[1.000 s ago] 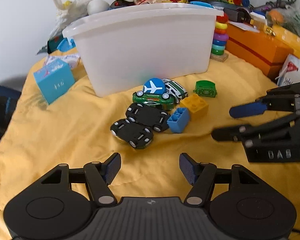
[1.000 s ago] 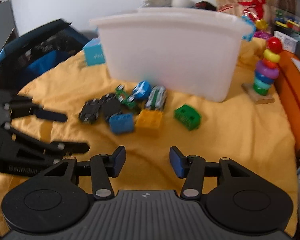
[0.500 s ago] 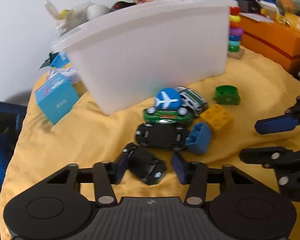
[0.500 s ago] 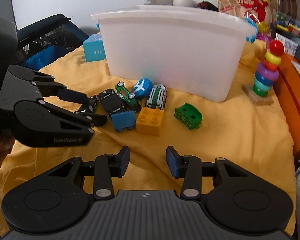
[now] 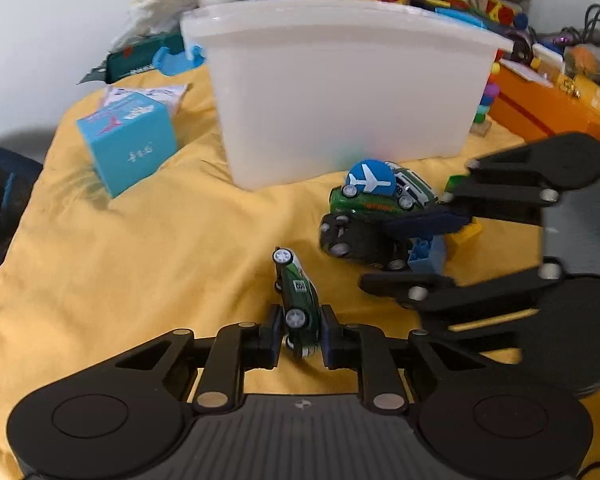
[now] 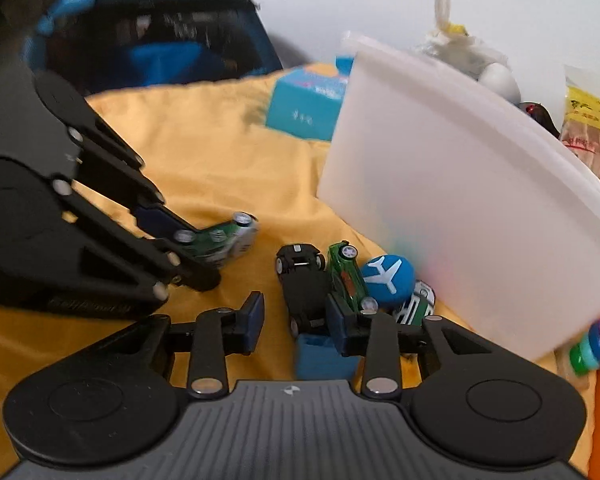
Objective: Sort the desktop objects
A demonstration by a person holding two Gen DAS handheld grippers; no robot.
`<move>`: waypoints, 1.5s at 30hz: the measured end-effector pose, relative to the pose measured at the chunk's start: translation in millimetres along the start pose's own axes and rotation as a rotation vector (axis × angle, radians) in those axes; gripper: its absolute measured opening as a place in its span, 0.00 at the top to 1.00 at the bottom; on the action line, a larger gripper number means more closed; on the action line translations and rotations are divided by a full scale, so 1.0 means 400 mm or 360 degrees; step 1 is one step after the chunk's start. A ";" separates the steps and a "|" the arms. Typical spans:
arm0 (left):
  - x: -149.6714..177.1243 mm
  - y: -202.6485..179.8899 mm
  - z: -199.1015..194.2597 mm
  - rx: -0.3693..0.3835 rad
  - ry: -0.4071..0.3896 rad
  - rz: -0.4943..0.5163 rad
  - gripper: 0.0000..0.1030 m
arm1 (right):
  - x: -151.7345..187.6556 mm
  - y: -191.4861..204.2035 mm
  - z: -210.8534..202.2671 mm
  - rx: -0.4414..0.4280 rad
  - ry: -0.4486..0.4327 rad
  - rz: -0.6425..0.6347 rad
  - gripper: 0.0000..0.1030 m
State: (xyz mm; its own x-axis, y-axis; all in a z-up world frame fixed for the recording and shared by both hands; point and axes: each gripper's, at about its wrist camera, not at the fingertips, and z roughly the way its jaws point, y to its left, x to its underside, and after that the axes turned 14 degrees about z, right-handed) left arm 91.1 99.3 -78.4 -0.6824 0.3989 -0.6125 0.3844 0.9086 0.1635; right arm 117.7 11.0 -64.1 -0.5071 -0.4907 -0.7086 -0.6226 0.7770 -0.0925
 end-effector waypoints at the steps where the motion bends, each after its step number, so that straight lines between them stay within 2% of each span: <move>1: -0.004 0.003 0.005 0.0002 -0.0005 -0.0003 0.79 | -0.004 0.001 0.011 0.0024 0.0001 -0.0021 0.65; 3: -0.011 0.017 0.014 0.0015 -0.0019 -0.0037 0.79 | -0.013 -0.007 0.024 0.0033 0.0011 -0.0010 0.79; 6: -0.004 0.033 0.010 0.0070 -0.0044 -0.0101 0.80 | -0.023 -0.022 0.020 0.0012 0.0030 0.0061 0.82; 11: 0.023 0.029 -0.057 0.0160 -0.0092 -0.0133 0.80 | -0.011 -0.034 -0.080 -0.0027 -0.0095 0.0172 0.82; 15: 0.041 0.003 -0.115 0.0277 -0.0125 -0.0199 0.80 | 0.036 -0.060 -0.173 -0.0071 -0.0091 0.0311 0.82; 20: 0.048 -0.090 -0.137 0.0395 -0.0163 -0.0188 0.80 | 0.125 -0.110 -0.220 -0.0121 0.0068 0.0625 0.82; 22: 0.054 -0.119 -0.118 0.0470 -0.0124 -0.0216 0.80 | 0.149 -0.117 -0.223 -0.0119 0.0116 0.0674 0.82; 25: 0.061 -0.146 -0.089 0.0589 -0.0071 -0.0289 0.80 | 0.164 -0.134 -0.231 -0.0207 0.0145 0.0798 0.82; 29: 0.067 -0.154 -0.058 0.0616 -0.0037 -0.0344 0.79 | 0.181 -0.176 -0.206 -0.0292 0.0230 0.0985 0.82; 31: 0.069 -0.147 -0.054 0.0612 -0.0046 -0.0374 0.77 | 0.192 -0.201 -0.194 -0.0312 0.0239 0.1085 0.78; 32: 0.067 -0.147 -0.057 0.0592 -0.0045 -0.0357 0.73 | 0.200 -0.208 -0.200 -0.0286 0.0232 0.1115 0.69; 33: 0.064 -0.150 -0.064 0.0544 -0.0053 -0.0331 0.69 | 0.205 -0.212 -0.208 -0.0238 0.0210 0.1123 0.65; 35: 0.060 -0.158 -0.085 0.0422 -0.0078 -0.0232 0.50 | 0.211 -0.215 -0.227 -0.0162 0.0180 0.1077 0.64; 37: 0.057 -0.169 -0.103 0.0302 -0.0091 -0.0124 0.49 | 0.217 -0.217 -0.242 -0.0101 0.0155 0.1030 0.61; 39: 0.054 -0.169 -0.112 0.0244 -0.0086 -0.0066 0.49 | 0.220 -0.215 -0.252 -0.0066 0.0147 0.0993 0.58; 45: 0.046 -0.196 -0.132 0.0229 -0.0090 0.0017 0.47 | 0.186 -0.180 -0.271 -0.0002 0.0051 0.0790 0.50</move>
State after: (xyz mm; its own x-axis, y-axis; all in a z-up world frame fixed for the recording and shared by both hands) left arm 15.5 42.1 -61.7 -0.6435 0.3971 -0.6544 0.4792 0.8756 0.0601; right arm 60.2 -124.1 -34.1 -0.7605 -0.0733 -0.6451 -0.3021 0.9195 0.2517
